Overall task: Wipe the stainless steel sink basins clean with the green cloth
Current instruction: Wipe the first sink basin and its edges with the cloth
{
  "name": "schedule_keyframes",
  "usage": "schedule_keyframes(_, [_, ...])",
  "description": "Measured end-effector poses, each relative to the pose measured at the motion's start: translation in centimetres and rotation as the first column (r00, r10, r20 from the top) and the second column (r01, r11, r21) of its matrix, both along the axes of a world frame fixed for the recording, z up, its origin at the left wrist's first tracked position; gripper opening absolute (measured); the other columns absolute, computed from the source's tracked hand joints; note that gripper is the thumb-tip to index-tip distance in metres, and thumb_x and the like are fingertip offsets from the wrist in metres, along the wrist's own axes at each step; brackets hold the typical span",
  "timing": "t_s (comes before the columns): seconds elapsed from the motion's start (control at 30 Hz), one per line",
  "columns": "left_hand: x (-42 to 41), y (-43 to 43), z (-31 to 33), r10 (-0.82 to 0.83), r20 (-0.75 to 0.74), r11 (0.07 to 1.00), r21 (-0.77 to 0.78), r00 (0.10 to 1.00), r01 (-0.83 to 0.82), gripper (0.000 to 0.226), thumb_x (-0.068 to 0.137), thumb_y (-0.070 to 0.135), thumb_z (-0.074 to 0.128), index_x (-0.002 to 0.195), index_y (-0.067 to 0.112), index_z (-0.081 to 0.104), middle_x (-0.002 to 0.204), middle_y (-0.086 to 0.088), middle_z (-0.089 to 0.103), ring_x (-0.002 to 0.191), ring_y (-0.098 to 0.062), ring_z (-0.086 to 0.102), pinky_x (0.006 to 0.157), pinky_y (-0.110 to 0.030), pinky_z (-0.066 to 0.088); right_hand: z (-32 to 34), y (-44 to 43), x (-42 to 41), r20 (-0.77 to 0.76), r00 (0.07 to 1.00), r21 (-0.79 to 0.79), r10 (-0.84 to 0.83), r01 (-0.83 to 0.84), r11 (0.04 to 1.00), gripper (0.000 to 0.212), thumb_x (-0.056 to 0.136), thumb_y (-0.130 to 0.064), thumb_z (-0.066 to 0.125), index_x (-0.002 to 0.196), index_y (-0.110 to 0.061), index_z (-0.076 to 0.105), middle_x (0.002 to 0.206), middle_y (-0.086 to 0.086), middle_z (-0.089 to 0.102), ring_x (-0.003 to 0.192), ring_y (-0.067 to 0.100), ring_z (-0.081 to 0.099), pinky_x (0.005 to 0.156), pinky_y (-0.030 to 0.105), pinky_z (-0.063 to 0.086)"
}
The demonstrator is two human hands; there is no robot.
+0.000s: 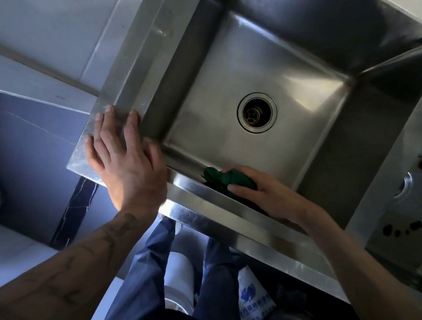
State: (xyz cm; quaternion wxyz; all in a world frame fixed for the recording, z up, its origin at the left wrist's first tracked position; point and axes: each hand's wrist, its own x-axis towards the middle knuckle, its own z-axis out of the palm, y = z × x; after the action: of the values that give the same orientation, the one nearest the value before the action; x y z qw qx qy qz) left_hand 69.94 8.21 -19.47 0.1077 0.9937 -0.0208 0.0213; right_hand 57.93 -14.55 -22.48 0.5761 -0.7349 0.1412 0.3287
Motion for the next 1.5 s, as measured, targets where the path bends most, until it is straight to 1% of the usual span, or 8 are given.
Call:
schedule_keyframes(0.17, [-0.1,0.0,0.2,0.005,-0.029,1.000,0.012,1.000,-0.005,0.054,0.099,0.026,0.046,0.153,0.023,0.049,0.168,-0.013,0.032,0.159,-0.030,0.024,0.131,-0.052,0.012,-3.5,-0.3,0.9,-0.125,0.980,-0.159,0.157,-0.176,0.972,0.031,0.104,-0.031,0.058,0.133,-0.019,0.058,0.117,-0.003,0.060,0.108,0.019,0.059,0.098,0.036,0.047])
schedule_keyframes(0.37, [-0.1,-0.1,0.3,0.013,-0.036,1.000,0.012,0.999,-0.012,0.054,0.099,0.025,0.047,0.153,0.023,0.048,0.168,-0.013,0.031,0.159,-0.030,0.023,0.131,-0.051,0.010,0.0,-1.3,-2.0,0.024,1.000,0.061,-0.020,0.018,0.998,0.031,0.102,-0.033,0.063,0.131,-0.023,0.062,0.114,-0.008,0.068,0.105,0.010,0.065,0.090,0.022,0.050])
schedule_keyframes(0.57, [-0.1,0.0,0.2,0.007,-0.013,1.000,0.000,1.000,-0.007,0.053,0.099,0.023,0.051,0.152,0.021,0.050,0.167,-0.014,0.034,0.158,-0.031,0.025,0.130,-0.053,0.013,-3.9,-1.3,-0.3,-0.178,0.973,-0.144,0.149,-0.176,0.974,0.030,0.105,-0.030,0.056,0.134,-0.024,0.055,0.114,-0.010,0.055,0.113,0.020,0.059,0.091,0.025,0.039])
schedule_keyframes(0.77, [0.0,0.1,-0.1,-0.003,0.020,1.000,-0.001,1.000,0.003,0.051,0.099,0.020,0.052,0.151,0.021,0.052,0.164,-0.015,0.037,0.157,-0.033,0.029,0.129,-0.053,0.015,-1.5,-2.1,-2.7,-0.002,1.000,0.055,0.004,-0.004,0.998,0.021,0.102,-0.028,0.063,0.122,-0.024,0.063,0.105,-0.008,0.068,0.096,0.009,0.064,0.082,0.022,0.050])
schedule_keyframes(0.97, [0.0,0.1,-0.2,-0.008,0.035,1.000,-0.004,0.999,0.008,0.051,0.099,0.019,0.052,0.150,0.020,0.052,0.163,-0.016,0.038,0.156,-0.033,0.030,0.129,-0.054,0.016,-4.0,-2.2,-1.1,-0.192,0.967,-0.174,0.166,-0.200,0.964,0.029,0.104,-0.029,0.058,0.131,-0.018,0.057,0.112,-0.005,0.056,0.105,0.018,0.056,0.087,0.026,0.042])
schedule_keyframes(1.13, [-0.1,0.1,-0.2,0.003,0.011,1.000,-0.011,1.000,-0.003,0.051,0.100,0.020,0.052,0.151,0.021,0.051,0.166,-0.016,0.035,0.158,-0.032,0.027,0.130,-0.051,0.012,-0.6,-3.2,-4.3,-0.048,0.999,-0.007,-0.008,0.008,1.000,0.021,0.102,-0.031,0.061,0.121,-0.023,0.064,0.101,-0.005,0.067,0.092,0.015,0.064,0.080,0.028,0.051])
schedule_keyframes(1.3, [0.0,0.0,0.0,0.008,-0.042,1.000,-0.009,0.999,-0.009,0.052,0.101,0.023,0.047,0.153,0.022,0.048,0.167,-0.018,0.031,0.158,-0.034,0.024,0.131,-0.054,0.010,-4.5,-3.3,-3.4,-0.247,0.962,-0.253,0.120,-0.183,0.950,0.028,0.103,-0.034,0.059,0.127,-0.021,0.060,0.113,0.002,0.065,0.106,0.025,0.062,0.082,0.026,0.040])
schedule_keyframes(1.5, [0.0,0.0,0.1,0.018,-0.076,1.000,-0.007,0.997,-0.018,0.053,0.101,0.023,0.046,0.154,0.023,0.045,0.166,-0.022,0.029,0.156,-0.041,0.026,0.129,-0.058,0.013,1.3,-3.5,-5.8,-0.109,0.994,-0.222,0.005,-0.029,0.975,0.018,0.100,-0.034,0.063,0.117,-0.028,0.064,0.094,-0.009,0.065,0.083,0.004,0.061,0.072,0.019,0.047])
